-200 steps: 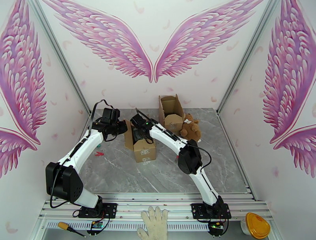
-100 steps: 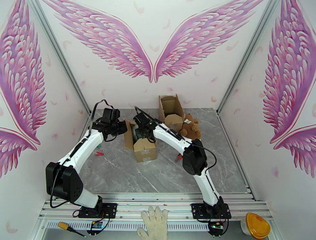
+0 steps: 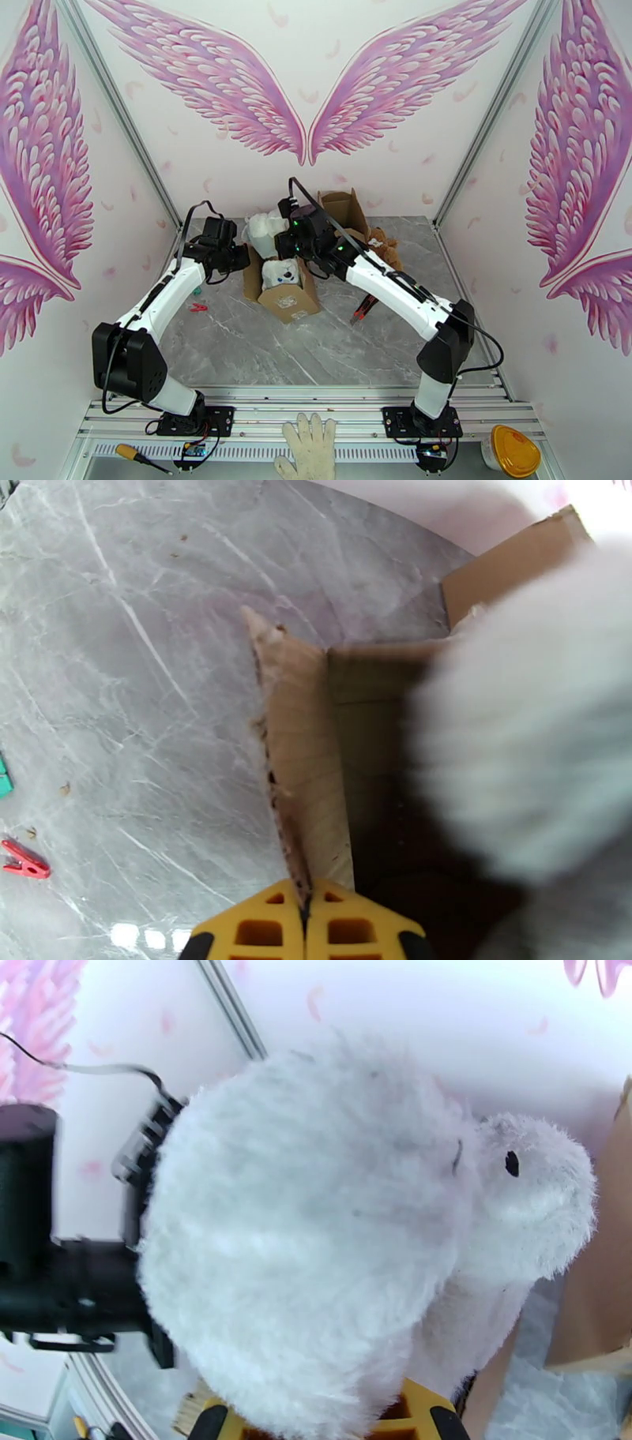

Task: Unpack the express box

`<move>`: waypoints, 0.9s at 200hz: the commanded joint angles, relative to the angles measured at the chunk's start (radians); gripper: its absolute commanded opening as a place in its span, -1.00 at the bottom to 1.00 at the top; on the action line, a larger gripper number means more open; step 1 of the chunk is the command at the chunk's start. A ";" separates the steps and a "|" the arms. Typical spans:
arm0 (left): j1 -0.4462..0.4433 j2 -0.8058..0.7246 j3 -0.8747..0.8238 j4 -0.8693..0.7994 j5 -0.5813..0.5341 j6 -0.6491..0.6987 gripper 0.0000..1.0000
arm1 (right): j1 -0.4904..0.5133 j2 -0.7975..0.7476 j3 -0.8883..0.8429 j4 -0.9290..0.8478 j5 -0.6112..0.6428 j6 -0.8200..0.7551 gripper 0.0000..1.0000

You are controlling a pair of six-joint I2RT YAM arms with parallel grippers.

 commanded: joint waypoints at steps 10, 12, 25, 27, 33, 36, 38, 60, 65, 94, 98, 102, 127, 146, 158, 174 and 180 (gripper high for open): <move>0.006 0.015 0.012 -0.029 -0.037 0.024 -1.00 | -0.002 -0.106 -0.049 0.192 0.003 0.033 -1.00; 0.006 0.016 0.014 -0.029 -0.037 0.026 -1.00 | -0.002 -0.111 -0.049 0.197 0.005 0.030 -1.00; 0.008 0.028 0.037 -0.035 -0.045 0.040 -1.00 | -0.003 -0.148 -0.053 0.218 0.028 0.006 -1.00; 0.009 0.029 0.042 -0.037 -0.047 0.042 -1.00 | -0.003 -0.155 -0.055 0.221 0.032 0.002 -1.00; 0.011 0.038 0.057 -0.045 -0.048 0.049 -1.00 | -0.004 -0.177 -0.056 0.227 0.042 -0.010 -1.00; 0.014 0.043 0.067 -0.048 -0.047 0.053 -1.00 | -0.006 -0.188 -0.057 0.233 0.045 -0.017 -1.00; 0.015 0.045 0.072 -0.050 -0.047 0.056 -1.00 | -0.006 -0.195 -0.059 0.236 0.047 -0.023 -1.00; 0.024 0.085 0.144 -0.069 -0.040 0.088 -1.00 | -0.010 -0.279 -0.069 0.232 0.097 -0.079 -1.00; 0.028 0.098 0.165 -0.074 -0.036 0.096 -1.00 | -0.012 -0.298 -0.070 0.220 0.111 -0.090 -1.00; 0.038 0.205 0.332 -0.134 -0.006 0.153 -1.00 | -0.024 -0.412 -0.119 0.118 0.208 -0.152 -1.00; 0.038 0.220 0.357 -0.142 -0.002 0.160 -1.00 | -0.026 -0.424 -0.124 0.103 0.222 -0.154 -1.00; 0.038 0.237 0.381 -0.149 0.001 0.166 -1.00 | -0.030 -0.443 -0.136 0.076 0.248 -0.157 -1.00; 0.039 0.339 0.525 -0.177 0.023 0.209 -1.00 | -0.044 -0.531 -0.236 -0.020 0.327 -0.141 -1.00; 0.042 0.434 0.661 -0.251 0.036 0.251 -1.00 | -0.046 -0.554 -0.321 -0.095 0.356 -0.103 -1.00; 0.045 0.488 0.732 -0.284 0.055 0.270 -1.00 | -0.047 -0.541 -0.376 -0.136 0.368 -0.066 -1.00; 0.047 0.546 0.813 -0.322 0.055 0.283 -1.00 | -0.047 -0.520 -0.488 -0.108 0.332 -0.011 -1.00; 0.047 0.561 0.835 -0.329 0.055 0.284 -1.00 | -0.046 -0.510 -0.527 -0.087 0.318 0.020 -1.00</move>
